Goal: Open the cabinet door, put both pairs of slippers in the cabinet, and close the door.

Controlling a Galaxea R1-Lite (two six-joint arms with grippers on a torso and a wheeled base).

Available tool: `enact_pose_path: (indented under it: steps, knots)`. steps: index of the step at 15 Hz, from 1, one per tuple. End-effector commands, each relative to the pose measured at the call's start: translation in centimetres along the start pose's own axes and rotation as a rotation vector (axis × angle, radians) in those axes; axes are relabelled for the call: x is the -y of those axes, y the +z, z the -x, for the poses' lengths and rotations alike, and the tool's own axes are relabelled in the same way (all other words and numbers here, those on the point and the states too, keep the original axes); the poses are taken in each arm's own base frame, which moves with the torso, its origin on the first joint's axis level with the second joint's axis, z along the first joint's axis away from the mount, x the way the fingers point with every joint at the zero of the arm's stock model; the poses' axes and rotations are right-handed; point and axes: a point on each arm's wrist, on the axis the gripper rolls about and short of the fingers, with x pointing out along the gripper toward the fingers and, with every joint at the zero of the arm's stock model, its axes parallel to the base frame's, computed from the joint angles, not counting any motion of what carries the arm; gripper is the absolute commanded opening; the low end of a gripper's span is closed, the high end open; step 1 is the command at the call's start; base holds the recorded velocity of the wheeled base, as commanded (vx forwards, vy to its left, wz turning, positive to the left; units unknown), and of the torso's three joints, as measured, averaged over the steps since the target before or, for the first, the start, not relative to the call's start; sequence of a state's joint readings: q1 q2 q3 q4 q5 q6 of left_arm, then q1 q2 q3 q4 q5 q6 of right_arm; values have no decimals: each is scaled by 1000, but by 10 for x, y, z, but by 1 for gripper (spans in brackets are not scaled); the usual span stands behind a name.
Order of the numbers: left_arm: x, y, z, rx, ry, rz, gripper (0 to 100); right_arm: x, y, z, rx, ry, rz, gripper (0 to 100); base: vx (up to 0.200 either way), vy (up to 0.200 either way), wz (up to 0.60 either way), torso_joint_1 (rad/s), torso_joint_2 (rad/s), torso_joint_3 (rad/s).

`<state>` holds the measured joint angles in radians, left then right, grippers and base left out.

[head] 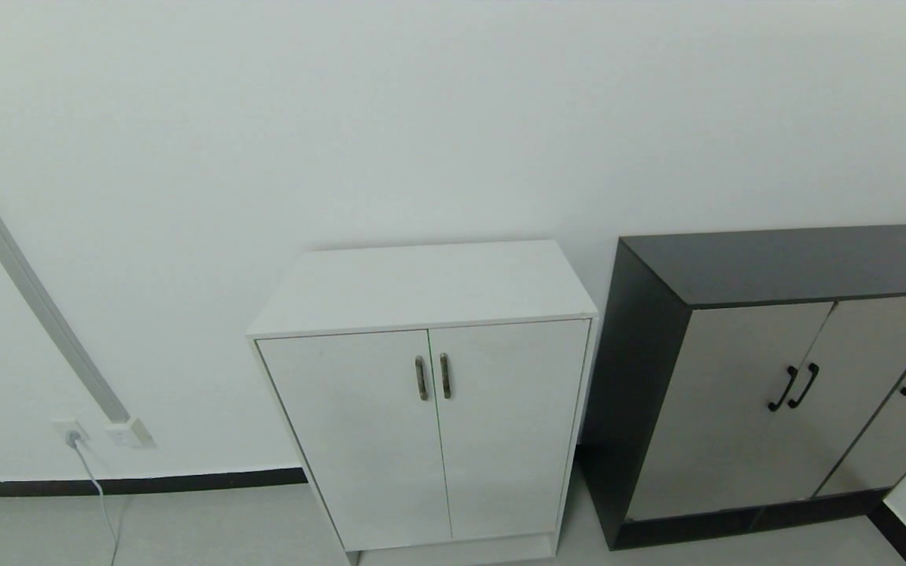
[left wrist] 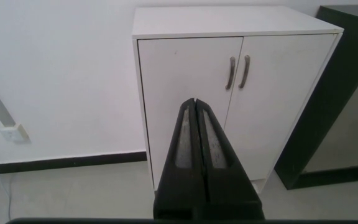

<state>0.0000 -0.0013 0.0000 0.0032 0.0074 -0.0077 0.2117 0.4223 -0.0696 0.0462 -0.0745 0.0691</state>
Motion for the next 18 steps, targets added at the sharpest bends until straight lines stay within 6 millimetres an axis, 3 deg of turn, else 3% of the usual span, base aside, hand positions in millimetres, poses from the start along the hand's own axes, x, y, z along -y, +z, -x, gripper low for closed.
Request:
enact_pose_path:
  steps: [1,7,10,18]
  knots:
    - [0,0,0,-1,0,0,0,0,-10,-1,-4,27,12,0,0,0,0,0,0,0]
    - [0,0,0,-1,0,2,0,1,-17,3,79,17,64,0,0,0,0,0,0,0]
    - [0,0,0,-1,0,2,0,1,-18,4,97,-143,8,0,0,0,0,0,0,0]
    - [0,0,0,-1,2,2,0,-1,-30,24,397,-188,-5,0,0,0,0,0,0,0]
